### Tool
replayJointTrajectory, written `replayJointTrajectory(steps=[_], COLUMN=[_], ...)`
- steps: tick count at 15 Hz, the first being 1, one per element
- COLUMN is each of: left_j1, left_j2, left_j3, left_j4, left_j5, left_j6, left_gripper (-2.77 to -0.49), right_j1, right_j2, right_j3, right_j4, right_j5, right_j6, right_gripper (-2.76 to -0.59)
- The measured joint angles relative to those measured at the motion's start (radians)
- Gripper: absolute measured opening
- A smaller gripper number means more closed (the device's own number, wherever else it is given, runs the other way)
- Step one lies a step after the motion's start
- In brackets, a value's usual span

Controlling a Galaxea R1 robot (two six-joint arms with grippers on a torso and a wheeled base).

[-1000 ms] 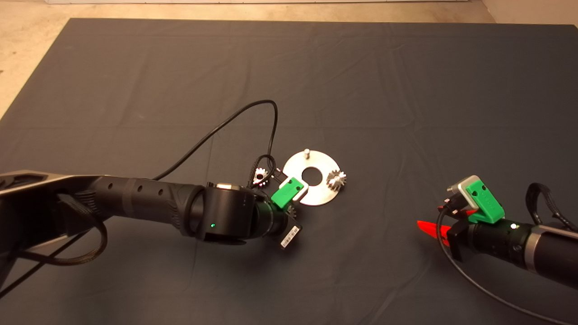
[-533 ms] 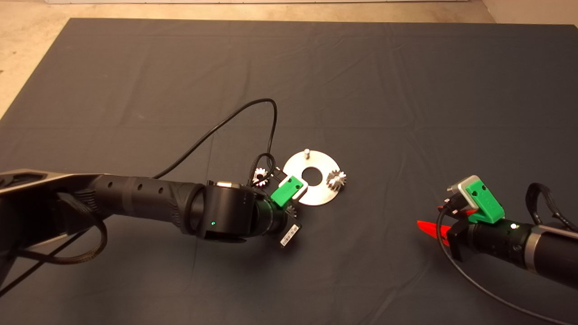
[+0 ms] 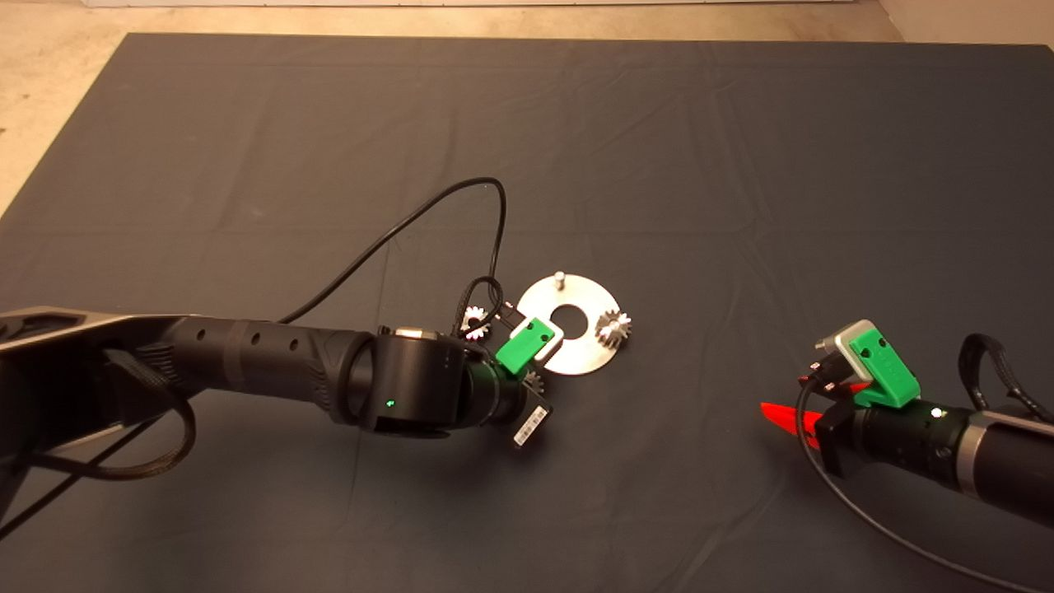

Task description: Install three planetary gears onto the carrier pins

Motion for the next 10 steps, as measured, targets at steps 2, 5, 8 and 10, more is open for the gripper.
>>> replayJointTrajectory(steps=[2,5,8,10], left_j1=[-0.002,-0.036,-0.045,-0.058], left_j2=[0.0,-0.001,-0.003,-0.003], left_j3=[0.0,0.0,0.004,0.025], left_j4=[-0.001,-0.011,-0.036,-0.053], left_j5=[0.0,0.002,0.008,0.026], left_j6=[0.0,0.0,0.0,0.0], left_gripper=[-2.35,-2.38,-2.43,-2.45], right_j1=[0.0,0.0,0.0,0.0], right_j2=[0.0,0.0,0.0,0.0], right_j3=[0.0,0.0,0.0,0.0], right_j4=[0.0,0.0,-0.001,-0.001], right_j5=[0.0,0.0,0.0,0.0], right_j6=[0.0,0.001,0.002,0.002], right_gripper=[-1.88,-1.88,-1.88,-1.88])
